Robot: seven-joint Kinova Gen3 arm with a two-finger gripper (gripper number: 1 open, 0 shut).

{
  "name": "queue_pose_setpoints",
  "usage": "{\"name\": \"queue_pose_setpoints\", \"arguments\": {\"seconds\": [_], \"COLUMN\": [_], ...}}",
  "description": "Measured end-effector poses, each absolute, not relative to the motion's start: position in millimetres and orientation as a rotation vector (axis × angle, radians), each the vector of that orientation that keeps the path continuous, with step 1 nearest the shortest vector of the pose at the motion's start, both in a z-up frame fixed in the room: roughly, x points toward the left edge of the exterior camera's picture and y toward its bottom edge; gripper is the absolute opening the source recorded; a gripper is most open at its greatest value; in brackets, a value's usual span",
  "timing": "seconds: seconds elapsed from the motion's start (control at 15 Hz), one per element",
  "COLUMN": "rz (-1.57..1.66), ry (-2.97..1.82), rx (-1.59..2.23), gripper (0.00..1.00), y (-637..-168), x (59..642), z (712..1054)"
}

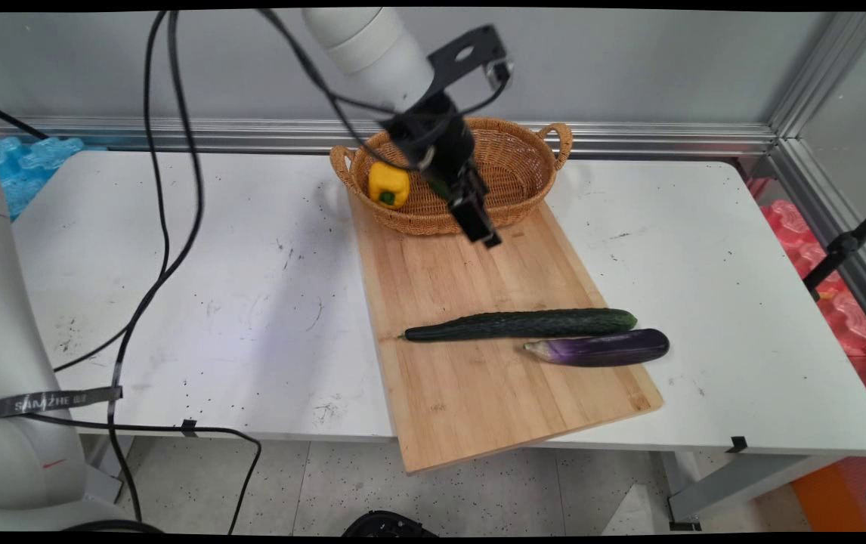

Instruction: Pick up the cucumber from the cutting board

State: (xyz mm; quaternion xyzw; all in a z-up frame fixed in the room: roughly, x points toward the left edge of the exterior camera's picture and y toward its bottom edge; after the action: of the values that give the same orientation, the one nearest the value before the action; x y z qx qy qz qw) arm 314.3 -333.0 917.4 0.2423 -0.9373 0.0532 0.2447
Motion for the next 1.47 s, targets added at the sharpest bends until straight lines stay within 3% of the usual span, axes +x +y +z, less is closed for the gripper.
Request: {"name": "queue_pose_setpoints", "arguments": {"seconds": [0.6, 1.47], "rz": [0.124, 0.165], "ry": [-2.592, -2.59], "rx": [0.59, 0.537], "gripper": [1.0, 1.0], "y": [-282.0, -279.2], "x": [307.0, 296.3], "z": [863.7, 804.0]}}
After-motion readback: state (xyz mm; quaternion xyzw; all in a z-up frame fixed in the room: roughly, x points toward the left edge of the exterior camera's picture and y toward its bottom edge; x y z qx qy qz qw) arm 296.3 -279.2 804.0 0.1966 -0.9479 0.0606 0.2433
